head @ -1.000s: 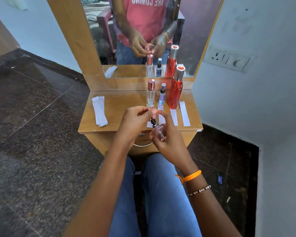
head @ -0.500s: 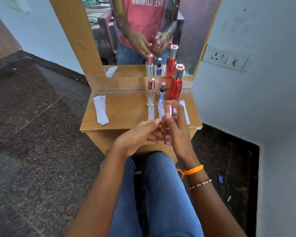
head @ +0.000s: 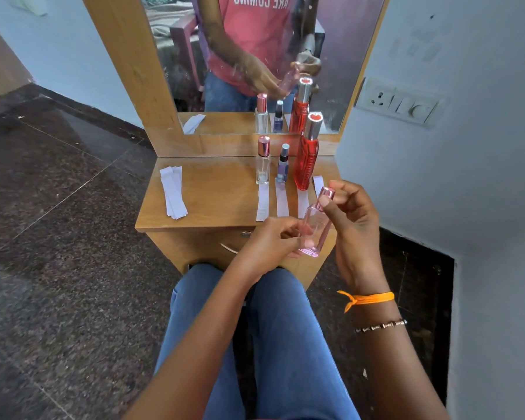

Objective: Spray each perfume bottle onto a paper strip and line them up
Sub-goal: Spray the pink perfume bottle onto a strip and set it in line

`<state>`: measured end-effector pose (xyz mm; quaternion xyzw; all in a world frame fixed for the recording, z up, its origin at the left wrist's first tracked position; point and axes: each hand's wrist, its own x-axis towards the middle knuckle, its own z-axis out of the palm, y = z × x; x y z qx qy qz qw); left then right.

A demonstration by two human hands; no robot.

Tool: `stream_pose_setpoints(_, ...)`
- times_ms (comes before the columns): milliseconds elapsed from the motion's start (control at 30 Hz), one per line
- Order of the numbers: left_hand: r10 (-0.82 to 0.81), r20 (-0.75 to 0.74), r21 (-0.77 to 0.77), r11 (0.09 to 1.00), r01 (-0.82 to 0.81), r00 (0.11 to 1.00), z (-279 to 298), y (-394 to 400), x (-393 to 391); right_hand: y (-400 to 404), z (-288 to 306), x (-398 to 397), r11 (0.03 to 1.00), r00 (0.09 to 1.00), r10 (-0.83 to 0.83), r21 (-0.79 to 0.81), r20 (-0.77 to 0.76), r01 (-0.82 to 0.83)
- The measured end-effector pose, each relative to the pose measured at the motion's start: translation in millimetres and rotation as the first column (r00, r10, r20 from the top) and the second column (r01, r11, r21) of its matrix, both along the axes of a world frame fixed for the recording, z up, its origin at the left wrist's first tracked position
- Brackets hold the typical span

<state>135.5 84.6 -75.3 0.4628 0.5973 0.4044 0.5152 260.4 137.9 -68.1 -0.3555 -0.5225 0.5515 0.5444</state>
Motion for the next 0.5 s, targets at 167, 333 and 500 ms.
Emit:
stream_pose_setpoints(167, 0.038, -0.04, 0.039, 0.999, -0.036, 0.999, -1, 9, 5, 1, -3, 13, 0.995, 0.995, 0.075, -0.067, 0.066, -0.071)
stream_pose_setpoints(333, 0.097, -0.197, 0.128, 0.989, -0.073, 0.976, 4, 25, 11, 5, -12, 32, 0.993, 0.969, 0.108, -0.064, 0.223, -0.096)
stream_pose_setpoints(500, 0.159, -0.65, 0.294, 0.954, 0.054, 0.743, 2, 35, 30, 34, -14, 40, 0.993, 0.97, -0.11, -0.024, 0.217, 0.118)
